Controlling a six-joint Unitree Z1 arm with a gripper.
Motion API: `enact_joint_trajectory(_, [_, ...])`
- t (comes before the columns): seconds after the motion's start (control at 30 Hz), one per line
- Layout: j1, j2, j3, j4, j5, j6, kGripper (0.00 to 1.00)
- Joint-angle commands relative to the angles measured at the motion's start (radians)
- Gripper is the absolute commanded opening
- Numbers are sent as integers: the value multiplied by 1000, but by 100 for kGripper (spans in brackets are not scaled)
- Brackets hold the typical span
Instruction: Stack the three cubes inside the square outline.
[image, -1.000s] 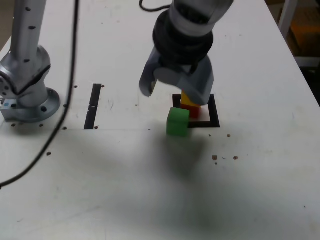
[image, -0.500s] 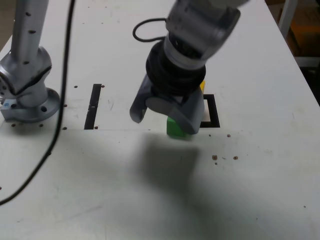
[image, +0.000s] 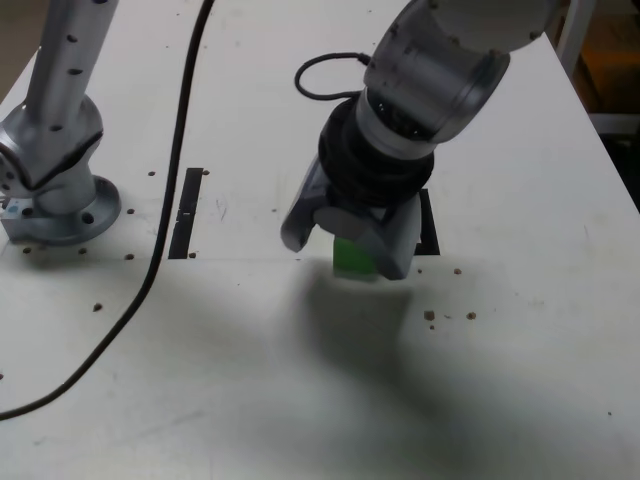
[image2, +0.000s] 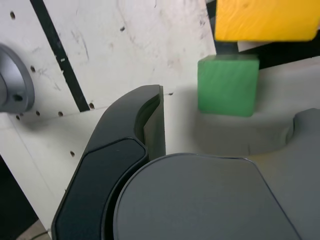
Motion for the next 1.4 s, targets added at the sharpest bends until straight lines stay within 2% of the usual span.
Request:
enact_joint_trajectory(0.0, [6, 14, -4, 2, 3, 17, 86])
enact_joint_trajectory(0.27, [22, 39, -3, 1, -19, 49, 84])
enact_joint_trajectory(0.4, [25, 42, -5, 4, -17, 51, 82])
enact_joint_trajectory(0.63, [45, 41, -3, 10, -8, 63, 72])
enact_joint_trajectory(0.97, [65, 53, -7, -8, -8, 110, 68])
enact_joint_trajectory(1.37, [65, 50, 1, -51, -15, 108, 38])
